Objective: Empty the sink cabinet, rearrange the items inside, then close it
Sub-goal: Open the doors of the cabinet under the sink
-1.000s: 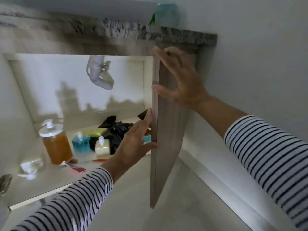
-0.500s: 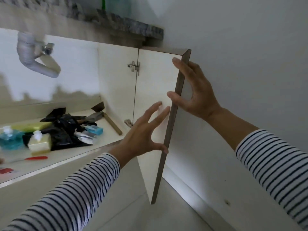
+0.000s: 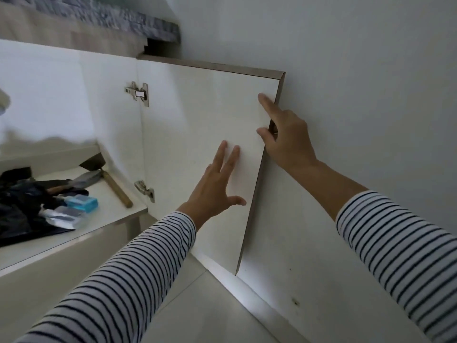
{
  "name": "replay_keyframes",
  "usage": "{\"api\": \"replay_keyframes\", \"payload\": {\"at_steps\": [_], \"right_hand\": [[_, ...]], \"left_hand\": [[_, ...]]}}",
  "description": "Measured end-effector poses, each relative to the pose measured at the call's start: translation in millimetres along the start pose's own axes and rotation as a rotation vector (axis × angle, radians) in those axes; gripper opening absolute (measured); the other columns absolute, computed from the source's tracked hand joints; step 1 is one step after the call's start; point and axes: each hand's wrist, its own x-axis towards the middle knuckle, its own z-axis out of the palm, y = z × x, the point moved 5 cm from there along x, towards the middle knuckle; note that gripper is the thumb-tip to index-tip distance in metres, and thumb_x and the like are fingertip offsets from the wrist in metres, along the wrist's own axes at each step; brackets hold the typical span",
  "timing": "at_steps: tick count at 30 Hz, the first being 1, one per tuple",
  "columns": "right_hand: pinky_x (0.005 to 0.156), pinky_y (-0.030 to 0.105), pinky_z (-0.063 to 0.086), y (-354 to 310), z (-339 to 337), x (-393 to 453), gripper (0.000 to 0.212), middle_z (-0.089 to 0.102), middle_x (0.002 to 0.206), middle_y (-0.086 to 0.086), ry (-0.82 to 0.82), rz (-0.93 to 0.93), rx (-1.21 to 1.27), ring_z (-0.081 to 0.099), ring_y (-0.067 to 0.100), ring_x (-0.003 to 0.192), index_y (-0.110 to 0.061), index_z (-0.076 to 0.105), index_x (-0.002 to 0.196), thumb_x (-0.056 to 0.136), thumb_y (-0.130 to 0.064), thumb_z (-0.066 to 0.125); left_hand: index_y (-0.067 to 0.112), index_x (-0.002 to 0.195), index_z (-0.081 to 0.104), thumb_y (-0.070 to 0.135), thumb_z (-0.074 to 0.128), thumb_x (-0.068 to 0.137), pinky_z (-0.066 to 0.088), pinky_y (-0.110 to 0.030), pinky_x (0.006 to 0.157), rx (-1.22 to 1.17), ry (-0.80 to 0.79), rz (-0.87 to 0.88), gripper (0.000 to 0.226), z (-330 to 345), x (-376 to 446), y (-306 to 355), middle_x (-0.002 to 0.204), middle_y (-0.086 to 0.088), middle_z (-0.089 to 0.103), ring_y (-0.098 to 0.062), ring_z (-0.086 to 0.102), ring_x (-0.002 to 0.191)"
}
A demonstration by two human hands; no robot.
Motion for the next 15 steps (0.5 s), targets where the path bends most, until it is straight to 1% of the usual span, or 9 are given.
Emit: {"api": "replay_keyframes", "payload": {"at_steps": [2, 5, 6, 7, 9, 11, 13, 15], "right_hand": [[0.075, 0.015, 0.03, 4.4, 1.3, -3.5, 0.057, 0.045, 0.092, 0.009, 0.0, 0.03, -0.034, 0.041, 0.015, 0.078, -0.02, 0.034, 0.144, 0.091, -0.013, 0.056], [0.071, 0.028, 0.044, -0.7, 4.2, -13.7, 0.049, 0.048, 0.103, 0.019, 0.049, -0.001, -0.159, 0.05, 0.025, 0.082, -0.008, 0.045, 0.136, 0.088, -0.003, 0.054], [0.068, 0.029, 0.045, -1.9, 6.9, -17.2, 0.045, 0.049, 0.104, 0.02, 0.056, -0.003, -0.198, 0.052, 0.028, 0.085, -0.005, 0.048, 0.131, 0.087, -0.002, 0.053], [0.067, 0.027, 0.042, -2.0, 11.2, -20.6, 0.041, 0.049, 0.104, 0.02, 0.048, 0.011, -0.211, 0.052, 0.03, 0.087, -0.003, 0.051, 0.128, 0.087, -0.003, 0.052], [0.069, 0.024, 0.036, -2.8, 23.9, -28.6, 0.036, 0.05, 0.104, 0.017, -0.011, 0.045, -0.187, 0.053, 0.028, 0.091, -0.001, 0.054, 0.122, 0.088, -0.011, 0.052], [0.073, 0.023, 0.039, -6.3, 39.9, -38.5, 0.034, 0.053, 0.103, 0.015, -0.085, 0.051, -0.153, 0.053, 0.026, 0.095, -0.001, 0.059, 0.118, 0.089, -0.018, 0.052], [0.081, 0.027, 0.045, -12.3, 56.0, -47.7, 0.036, 0.057, 0.106, 0.014, -0.167, 0.052, -0.123, 0.053, 0.026, 0.103, -0.001, 0.06, 0.118, 0.089, -0.02, 0.052], [0.088, 0.031, 0.044, -20.9, 72.6, -55.0, 0.041, 0.056, 0.117, 0.013, -0.282, 0.06, -0.113, 0.048, 0.025, 0.113, -0.003, 0.054, 0.126, 0.09, -0.023, 0.05]], "left_hand": [[0.034, 0.145, -0.016, 0.047, 0.078, 0.063, 0.031, -0.042, 0.11, -0.007, 0.014, -0.006, 0.126, 6.9, 5.1, -0.4, 0.152, 0.007, -0.028, -0.027, 0.015, 0.143], [0.03, 0.146, -0.015, 0.045, 0.079, 0.064, 0.03, -0.037, 0.108, -0.021, 0.04, -0.005, 0.126, 14.2, 8.2, -0.8, 0.153, 0.005, -0.028, -0.027, 0.015, 0.143], [0.029, 0.146, -0.016, 0.046, 0.079, 0.064, 0.03, -0.036, 0.108, -0.024, 0.029, -0.011, 0.126, 16.9, 8.6, -1.6, 0.152, 0.005, -0.029, -0.026, 0.015, 0.143], [0.029, 0.145, -0.017, 0.046, 0.078, 0.065, 0.029, -0.036, 0.108, -0.031, 0.009, -0.02, 0.126, 19.1, 8.8, -2.8, 0.152, 0.005, -0.03, -0.026, 0.015, 0.142], [0.029, 0.145, -0.018, 0.047, 0.077, 0.066, 0.03, -0.037, 0.109, -0.031, -0.033, -0.029, 0.125, 19.8, 7.6, -5.3, 0.151, 0.007, -0.031, -0.026, 0.018, 0.142], [0.025, 0.146, -0.016, 0.046, 0.074, 0.071, 0.028, -0.038, 0.112, -0.016, -0.074, -0.028, 0.119, 16.9, 3.3, -11.6, 0.153, 0.007, -0.027, -0.023, 0.015, 0.143], [0.019, 0.147, -0.012, 0.045, 0.07, 0.076, 0.019, -0.037, 0.116, 0.009, -0.13, -0.072, 0.111, 11.7, -6.1, -24.6, 0.156, 0.002, -0.017, -0.02, 0.006, 0.144], [0.015, 0.148, -0.01, 0.047, 0.064, 0.08, 0.01, -0.035, 0.116, 0.065, -0.187, -0.165, 0.105, 2.6, -20.6, -42.9, 0.158, -0.003, -0.007, -0.02, -0.003, 0.145]]}}
